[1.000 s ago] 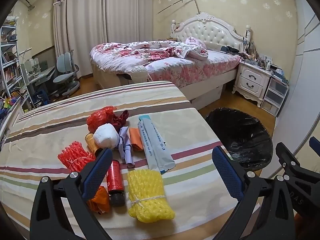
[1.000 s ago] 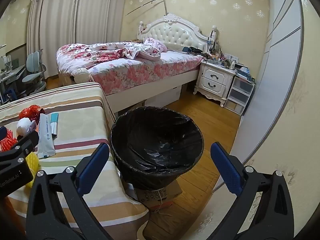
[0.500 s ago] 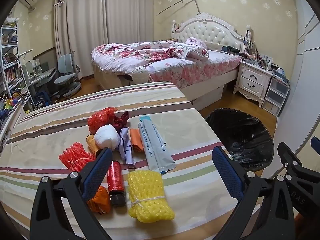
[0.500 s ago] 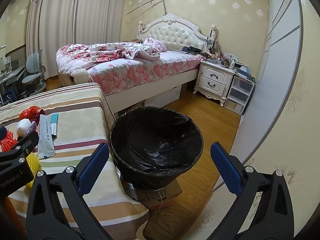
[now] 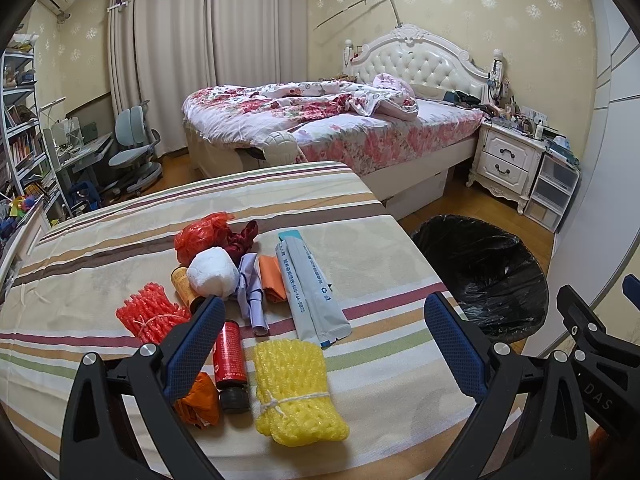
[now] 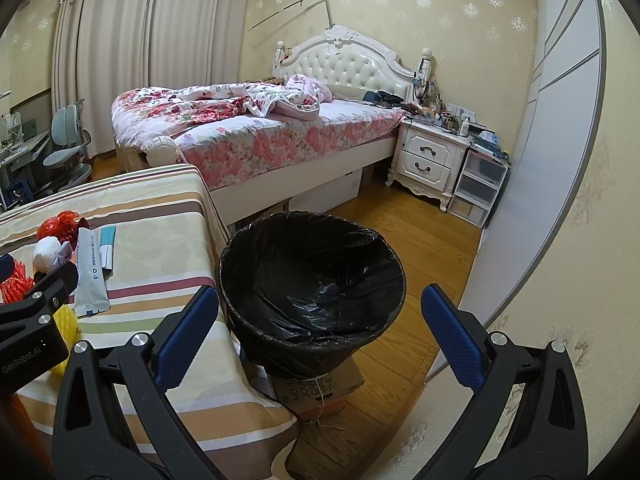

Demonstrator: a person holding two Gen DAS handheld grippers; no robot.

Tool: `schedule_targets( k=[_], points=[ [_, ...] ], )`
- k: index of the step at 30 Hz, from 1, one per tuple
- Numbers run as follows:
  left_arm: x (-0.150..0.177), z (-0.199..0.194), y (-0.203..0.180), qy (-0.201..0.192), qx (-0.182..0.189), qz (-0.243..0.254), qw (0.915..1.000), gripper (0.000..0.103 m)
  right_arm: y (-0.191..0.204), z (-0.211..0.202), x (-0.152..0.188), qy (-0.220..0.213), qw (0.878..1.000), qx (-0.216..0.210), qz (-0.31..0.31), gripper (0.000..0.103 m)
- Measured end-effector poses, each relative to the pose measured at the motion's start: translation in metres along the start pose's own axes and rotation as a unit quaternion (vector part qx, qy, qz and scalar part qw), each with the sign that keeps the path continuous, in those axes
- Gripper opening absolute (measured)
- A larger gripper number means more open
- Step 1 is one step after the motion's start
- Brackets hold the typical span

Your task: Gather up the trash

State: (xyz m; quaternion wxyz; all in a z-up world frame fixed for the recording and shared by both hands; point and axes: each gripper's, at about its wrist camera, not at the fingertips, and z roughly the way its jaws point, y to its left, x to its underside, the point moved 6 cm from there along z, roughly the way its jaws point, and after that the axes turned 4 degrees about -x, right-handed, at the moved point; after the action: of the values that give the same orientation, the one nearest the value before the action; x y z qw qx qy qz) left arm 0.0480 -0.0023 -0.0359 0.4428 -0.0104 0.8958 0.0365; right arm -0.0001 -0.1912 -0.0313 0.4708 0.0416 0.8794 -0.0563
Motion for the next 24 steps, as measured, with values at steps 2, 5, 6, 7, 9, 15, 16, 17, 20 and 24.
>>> schedule_targets(
  k=[2, 5, 6, 7, 9, 15, 16, 17, 20, 24],
  points=[
    [0.0, -0.0003, -0.0001, 0.0, 0.0, 0.001, 1.0, 0.097, 0.0, 0.0002, 0.0001, 0.0, 1.0, 0.0, 0.0, 0.099],
    [0.0006, 0.0008, 0.0, 0.001, 0.0, 0.0, 1.0, 0.097, -0.0001, 0.0006, 0.0003, 0.0, 1.0, 0.0, 0.0, 0.099],
    [0.0008, 0.001, 0.0001, 0.001, 0.0, 0.0, 1.0, 0.097, -0.0001, 0.0007, 0.0004, 0.0, 1.0, 0.0, 0.0, 0.099],
    [0.0008, 0.001, -0.0002, 0.001, 0.0, 0.0, 1.0, 0.097, -0.0001, 0.0008, 0.0004, 0.0, 1.0, 0.0, 0.0, 0.099],
    [0.001, 0.0015, -0.0002, 0.0, -0.001, 0.001, 1.0, 0.097, -0.0003, 0.0011, 0.0006, 0.0, 1.0, 0.0, 0.0, 0.099],
    [0.0027, 0.0024, 0.0001, 0.002, 0.0, 0.0, 1.0, 0.097, -0.0007, 0.0019, 0.0011, 0.001, 1.0, 0.0, 0.0, 0.099],
    [0.0028, 0.0027, 0.0001, 0.002, 0.0, 0.0, 1.0, 0.097, -0.0007, 0.002, 0.0011, 0.001, 1.0, 0.0, 0.0, 0.099],
    [0.0026, 0.0025, 0.0001, 0.002, 0.0, 0.0, 1.0, 0.097, -0.0008, 0.002, 0.0012, 0.001, 1.0, 0.0, 0.0, 0.099],
    [0.0026, 0.0026, 0.0, 0.002, 0.0, 0.0, 1.0, 0.097, -0.001, 0.0021, 0.0014, 0.001, 1.0, 0.0, 0.0, 0.099],
    [0.0024, 0.0027, 0.0, 0.003, 0.0, 0.0, 1.0, 0.097, -0.0014, 0.0021, 0.0017, 0.002, 1.0, 0.0, 0.0, 0.099]
  ],
)
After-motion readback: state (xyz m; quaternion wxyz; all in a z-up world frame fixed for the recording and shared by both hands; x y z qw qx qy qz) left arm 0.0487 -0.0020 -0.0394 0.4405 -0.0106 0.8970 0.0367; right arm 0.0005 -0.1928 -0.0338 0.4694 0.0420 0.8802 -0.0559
